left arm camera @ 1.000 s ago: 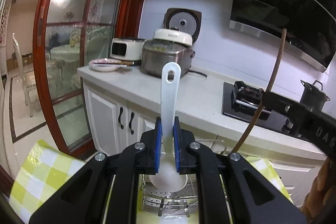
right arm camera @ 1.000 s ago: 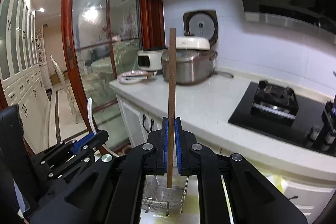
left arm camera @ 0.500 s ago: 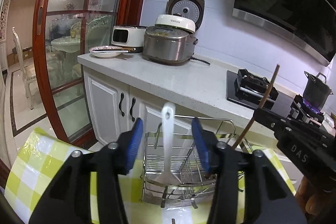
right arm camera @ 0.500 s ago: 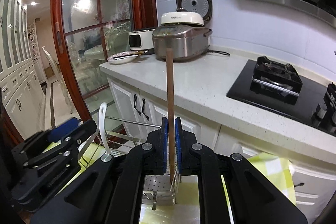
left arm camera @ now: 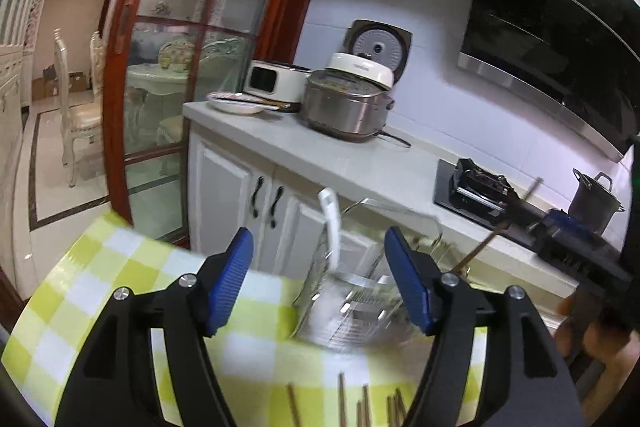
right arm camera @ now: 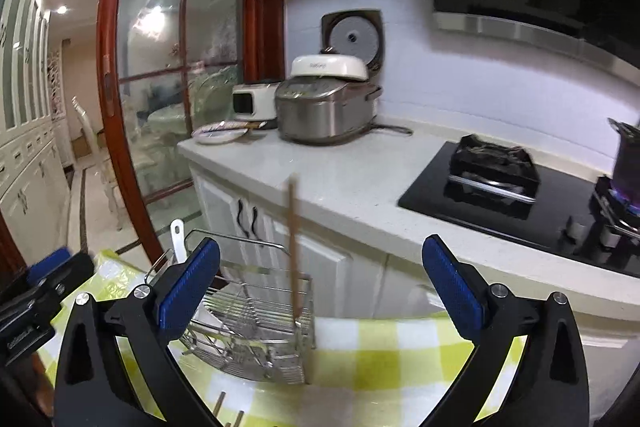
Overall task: Organize utensils
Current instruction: 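Open the left tool to drop the spoon while the right tool releases the chopstick into the rack, then grasp a chopstick with the left tool while the right tool grasps another chopstick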
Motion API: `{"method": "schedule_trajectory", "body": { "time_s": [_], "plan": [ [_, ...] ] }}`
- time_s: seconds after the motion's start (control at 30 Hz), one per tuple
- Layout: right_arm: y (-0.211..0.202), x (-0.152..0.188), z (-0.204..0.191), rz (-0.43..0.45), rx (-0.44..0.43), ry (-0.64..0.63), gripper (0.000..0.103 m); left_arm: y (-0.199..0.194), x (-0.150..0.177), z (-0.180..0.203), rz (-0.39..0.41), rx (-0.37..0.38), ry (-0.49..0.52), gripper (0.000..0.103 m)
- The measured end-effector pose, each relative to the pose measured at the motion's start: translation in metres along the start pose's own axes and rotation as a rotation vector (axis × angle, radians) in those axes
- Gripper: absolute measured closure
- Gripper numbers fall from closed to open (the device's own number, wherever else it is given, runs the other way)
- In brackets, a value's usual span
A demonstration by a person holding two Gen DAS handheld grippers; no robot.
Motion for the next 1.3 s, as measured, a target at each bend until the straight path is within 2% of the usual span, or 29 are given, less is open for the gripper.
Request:
{"method": "schedule_trajectory", "body": {
  "time_s": [0.13,0.27,0.37,0.47,0.53,0.67,0.7,0.93,1.13,1.3],
  "plan": [
    [-0.045,0.015,0.023,0.051,0.080,0.031,0.008,-0.016,0.034,-0.029,-0.055,-0.029,-0.044,0.035],
    [-0.068,0.063,0.027,0.012,0.146,0.016,0.008,-0.020,0.084,-0.045,-0.169,-0.071,-0.027,0.036],
    [-0.070,0.112,0.023,-0.069,0.129,0.032,0.008,-0.023,0.117,-0.044,-0.241,-0.073,0.025,0.040],
    [-0.067,0.161,0.014,-0.190,0.092,0.033,0.008,-0.024,0.142,-0.039,-0.295,-0.059,0.065,0.052],
    [-0.063,0.185,0.005,-0.260,0.055,0.035,0.008,-0.019,0.157,-0.038,-0.336,-0.060,0.077,0.062],
    [-0.054,0.225,-0.011,-0.412,0.026,0.018,0.008,-0.011,0.177,-0.029,-0.408,-0.044,0.104,0.070],
    [-0.053,0.231,-0.014,-0.422,0.001,0.033,0.008,-0.009,0.181,-0.027,-0.420,-0.034,0.110,0.072],
    [-0.050,0.249,-0.024,-0.491,-0.001,0.021,0.008,0.003,0.202,-0.022,-0.487,-0.045,0.142,0.077],
    [-0.047,0.265,-0.028,-0.537,0.020,-0.023,0.008,0.011,0.210,-0.016,-0.507,-0.044,0.162,0.078],
    [-0.048,0.268,-0.026,-0.547,0.030,-0.032,0.010,0.016,0.210,-0.009,-0.509,-0.082,0.226,0.080]
  ]
}}
Point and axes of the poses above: each gripper's, at about its wrist camera, not at the fingertips, and y roughly the way its jaws point, z to its right, x to its underside, the point moved 10 cm from there along y, roughly the way its jaws point, and after that the axes turned 7 degrees about -x, right-handed, at the moved point
